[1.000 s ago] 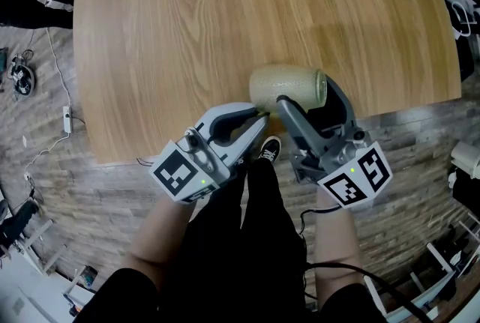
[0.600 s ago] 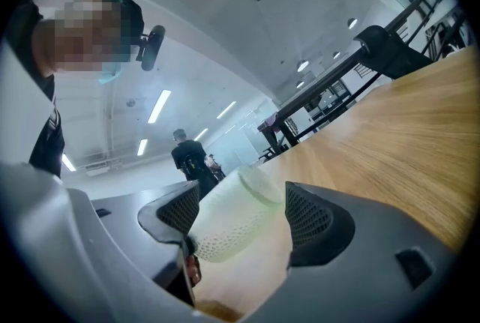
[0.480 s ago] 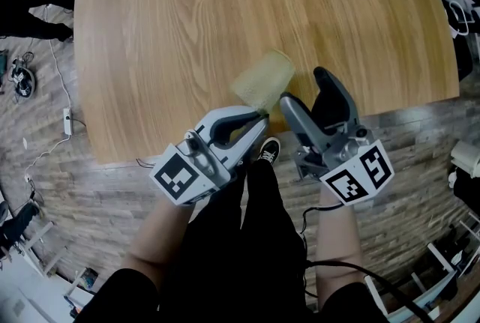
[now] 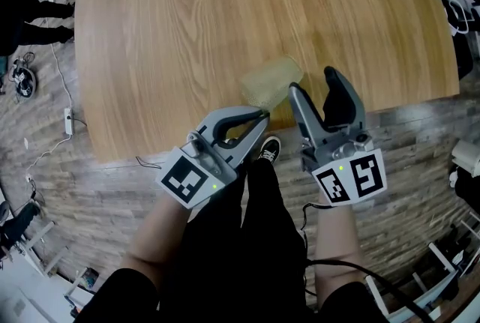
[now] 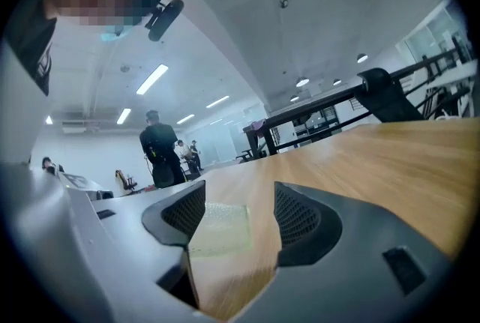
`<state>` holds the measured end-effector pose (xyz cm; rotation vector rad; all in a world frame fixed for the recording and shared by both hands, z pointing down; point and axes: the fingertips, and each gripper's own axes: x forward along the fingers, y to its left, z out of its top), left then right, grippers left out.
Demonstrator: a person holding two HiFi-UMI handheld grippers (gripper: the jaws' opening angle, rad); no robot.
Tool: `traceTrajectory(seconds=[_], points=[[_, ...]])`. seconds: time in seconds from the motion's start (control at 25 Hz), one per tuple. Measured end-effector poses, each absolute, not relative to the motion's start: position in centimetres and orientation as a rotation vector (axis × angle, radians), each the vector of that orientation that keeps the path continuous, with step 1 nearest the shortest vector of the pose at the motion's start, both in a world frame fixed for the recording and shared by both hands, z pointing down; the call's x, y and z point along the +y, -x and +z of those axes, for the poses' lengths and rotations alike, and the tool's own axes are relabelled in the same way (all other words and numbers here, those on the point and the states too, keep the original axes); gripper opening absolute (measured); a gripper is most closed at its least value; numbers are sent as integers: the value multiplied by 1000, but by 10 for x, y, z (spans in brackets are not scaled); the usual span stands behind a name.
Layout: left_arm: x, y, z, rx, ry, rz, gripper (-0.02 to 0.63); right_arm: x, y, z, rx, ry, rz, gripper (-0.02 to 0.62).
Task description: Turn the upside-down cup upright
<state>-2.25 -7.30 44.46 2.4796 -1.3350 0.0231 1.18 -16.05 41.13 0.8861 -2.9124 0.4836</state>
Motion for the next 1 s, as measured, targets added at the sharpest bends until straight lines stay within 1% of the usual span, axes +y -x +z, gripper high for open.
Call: traceTrajectory(seconds=[0.04, 0.12, 0.16, 0.2, 0.48, 0.6, 0.76, 1.0], points=[[-72, 22, 444, -1337, -2478, 31, 17, -161, -15, 410, -2896, -922, 434, 279], [-73, 21, 442, -1343, -2483, 60, 17, -164, -23, 408, -2856, -999, 352, 76], [-73, 20, 442, -1348, -2488, 84, 17, -166, -26, 408, -2834, -1018, 319, 32], [-74, 18, 442, -1352, -2493, 111, 17, -166, -26, 409, -2812, -1018, 293, 17], [-69, 12, 431, -1323, -2607, 301, 17, -155, -3, 426, -2714, -910, 240, 14], [-70, 11, 430, -1309, -2618, 392, 17, -154, -1, 435, -2690, -903, 278, 14], [-74, 9, 435, -1254, -2602, 589, 17, -157, -5, 450, -2661, -899, 352, 14], [-79, 5, 446, -1177, -2517, 722, 17, -156, -7, 470, -2617, -882, 415, 14]])
